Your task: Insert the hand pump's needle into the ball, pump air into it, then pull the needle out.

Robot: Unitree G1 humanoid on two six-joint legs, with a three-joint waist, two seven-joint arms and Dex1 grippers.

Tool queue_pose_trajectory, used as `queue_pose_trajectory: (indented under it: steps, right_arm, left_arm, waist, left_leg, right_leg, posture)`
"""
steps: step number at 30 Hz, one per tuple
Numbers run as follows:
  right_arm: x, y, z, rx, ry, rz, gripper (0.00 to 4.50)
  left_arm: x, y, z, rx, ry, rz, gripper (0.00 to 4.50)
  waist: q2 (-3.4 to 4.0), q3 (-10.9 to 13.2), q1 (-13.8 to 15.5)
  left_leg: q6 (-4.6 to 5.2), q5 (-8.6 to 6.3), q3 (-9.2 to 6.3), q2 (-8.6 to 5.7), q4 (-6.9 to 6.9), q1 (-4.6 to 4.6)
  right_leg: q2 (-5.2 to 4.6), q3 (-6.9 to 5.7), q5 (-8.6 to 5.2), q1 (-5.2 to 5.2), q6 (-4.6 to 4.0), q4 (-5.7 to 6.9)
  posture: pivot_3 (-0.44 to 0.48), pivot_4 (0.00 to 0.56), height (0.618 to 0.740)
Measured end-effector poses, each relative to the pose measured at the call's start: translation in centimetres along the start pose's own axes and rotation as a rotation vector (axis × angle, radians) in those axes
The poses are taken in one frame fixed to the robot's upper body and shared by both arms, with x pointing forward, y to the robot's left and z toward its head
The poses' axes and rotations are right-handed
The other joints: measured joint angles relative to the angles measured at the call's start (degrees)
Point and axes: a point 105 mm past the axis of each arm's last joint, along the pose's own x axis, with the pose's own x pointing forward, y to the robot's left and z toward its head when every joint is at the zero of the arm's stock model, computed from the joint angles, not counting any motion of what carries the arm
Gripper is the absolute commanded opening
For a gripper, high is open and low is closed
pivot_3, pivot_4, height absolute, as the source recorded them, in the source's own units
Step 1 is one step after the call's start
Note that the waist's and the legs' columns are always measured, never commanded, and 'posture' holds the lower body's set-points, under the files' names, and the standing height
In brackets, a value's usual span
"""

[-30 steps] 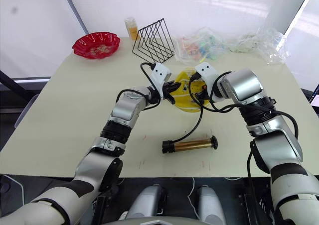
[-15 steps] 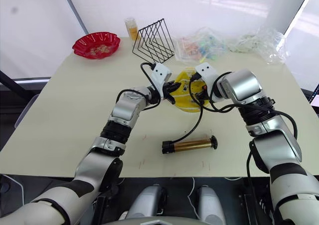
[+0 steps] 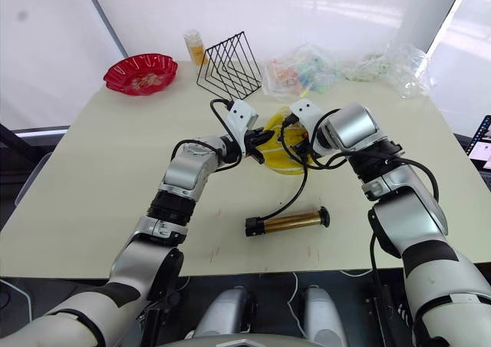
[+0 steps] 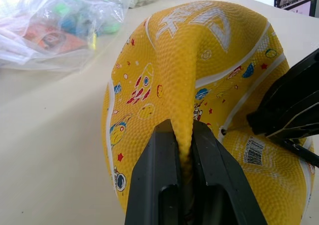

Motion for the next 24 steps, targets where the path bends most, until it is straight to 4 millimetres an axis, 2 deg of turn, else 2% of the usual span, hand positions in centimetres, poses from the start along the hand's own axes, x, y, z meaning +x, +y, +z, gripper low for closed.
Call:
queue_pose_trajectory:
  steps: [15, 24]
  right_arm:
    - [1.6, 0.9, 1.8, 0.017, 0.025, 0.007, 0.36]
    - [2.6, 1.3, 2.2, -0.015, 0.039, -0.003, 0.36]
  left_arm:
    - [-0.7, 1.1, -0.8, -0.105, 0.023, 0.028, 0.03]
    - [-0.8, 1.4, -1.3, -0.134, 0.035, 0.038, 0.03]
  waist:
    - [-0.04, -0.46, -1.2]
    - [-0.08, -1.04, -1.63]
  left_leg:
    - [-0.03, 0.01, 0.02, 0.1, 0.0, 0.21]
    - [-0.04, 0.0, 0.03, 0.12, -0.07, 0.32]
  right_leg:
    - [0.02, 0.11, 0.01, -0.01, -0.06, 0.33]
    - [0.01, 0.16, -0.01, 0.0, -0.09, 0.36]
  posture:
    - [0.0, 0.15, 0.737]
    - [0.0, 0.15, 0.737]
